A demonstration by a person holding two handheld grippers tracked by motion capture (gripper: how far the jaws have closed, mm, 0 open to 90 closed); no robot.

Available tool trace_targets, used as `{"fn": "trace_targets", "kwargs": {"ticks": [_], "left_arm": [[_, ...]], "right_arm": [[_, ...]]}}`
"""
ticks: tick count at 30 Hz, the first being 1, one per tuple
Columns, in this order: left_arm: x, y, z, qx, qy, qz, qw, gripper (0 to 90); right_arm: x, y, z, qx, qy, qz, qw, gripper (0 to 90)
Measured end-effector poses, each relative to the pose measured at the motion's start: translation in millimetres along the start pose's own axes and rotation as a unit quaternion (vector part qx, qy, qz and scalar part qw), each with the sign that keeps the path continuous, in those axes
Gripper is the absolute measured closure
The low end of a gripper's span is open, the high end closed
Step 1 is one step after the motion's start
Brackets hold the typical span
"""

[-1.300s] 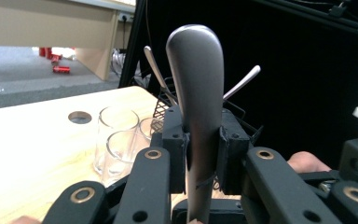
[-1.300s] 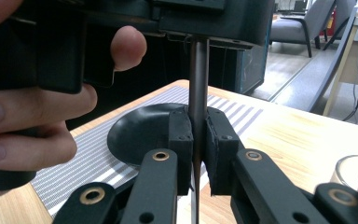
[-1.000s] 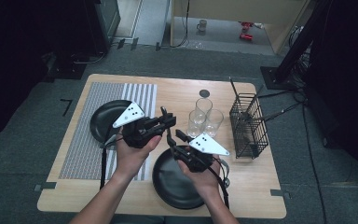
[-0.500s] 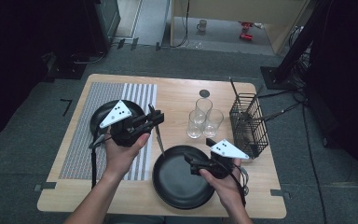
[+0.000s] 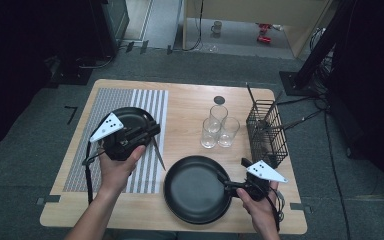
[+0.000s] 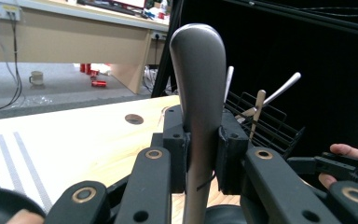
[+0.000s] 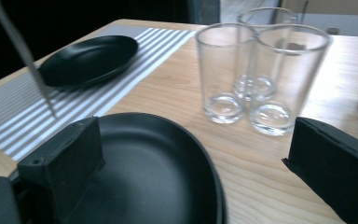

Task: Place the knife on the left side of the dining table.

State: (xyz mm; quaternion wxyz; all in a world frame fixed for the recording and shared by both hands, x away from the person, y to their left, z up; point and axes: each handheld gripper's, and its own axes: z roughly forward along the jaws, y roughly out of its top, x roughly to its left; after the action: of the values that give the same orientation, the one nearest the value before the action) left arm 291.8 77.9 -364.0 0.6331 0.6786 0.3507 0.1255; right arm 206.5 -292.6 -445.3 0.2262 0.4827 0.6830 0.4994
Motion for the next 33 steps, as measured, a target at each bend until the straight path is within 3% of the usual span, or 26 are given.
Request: {"fn": "trace_targets", "kwargs": {"ticks": [9,17,24,28,33], "left_arm": [[14.8,-10.0,-18.3,-0.003,0.021,-0.012,0.9997,78.7],[24.8,-22.3,-23.1,-0.011,0.028,-0.022,0.9993,78.7],[29.1,-24.9,-17.9,-0.016,0.033,-0.031,0.9989,78.7],[30.5,-25.6,-16.8,-0.018,0.033,-0.033,0.9988,78.7],[32.6,-28.9,-15.6,-0.020,0.031,-0.037,0.9987,78.7]], "right_arm": [[-14.6,-12.2,-9.6,-0.011,-0.021,0.010,0.9997,3.4],[-34.7,-32.5,-17.0,0.012,-0.054,0.016,0.9983,3.4],[-52.9,-47.9,-24.7,0.025,-0.095,0.026,0.9948,3.4],[-65.3,-57.1,-26.0,0.036,-0.107,0.043,0.9926,3.4],[-73.9,-65.1,-25.0,0.052,-0.123,0.046,0.9900,3.4]]}}
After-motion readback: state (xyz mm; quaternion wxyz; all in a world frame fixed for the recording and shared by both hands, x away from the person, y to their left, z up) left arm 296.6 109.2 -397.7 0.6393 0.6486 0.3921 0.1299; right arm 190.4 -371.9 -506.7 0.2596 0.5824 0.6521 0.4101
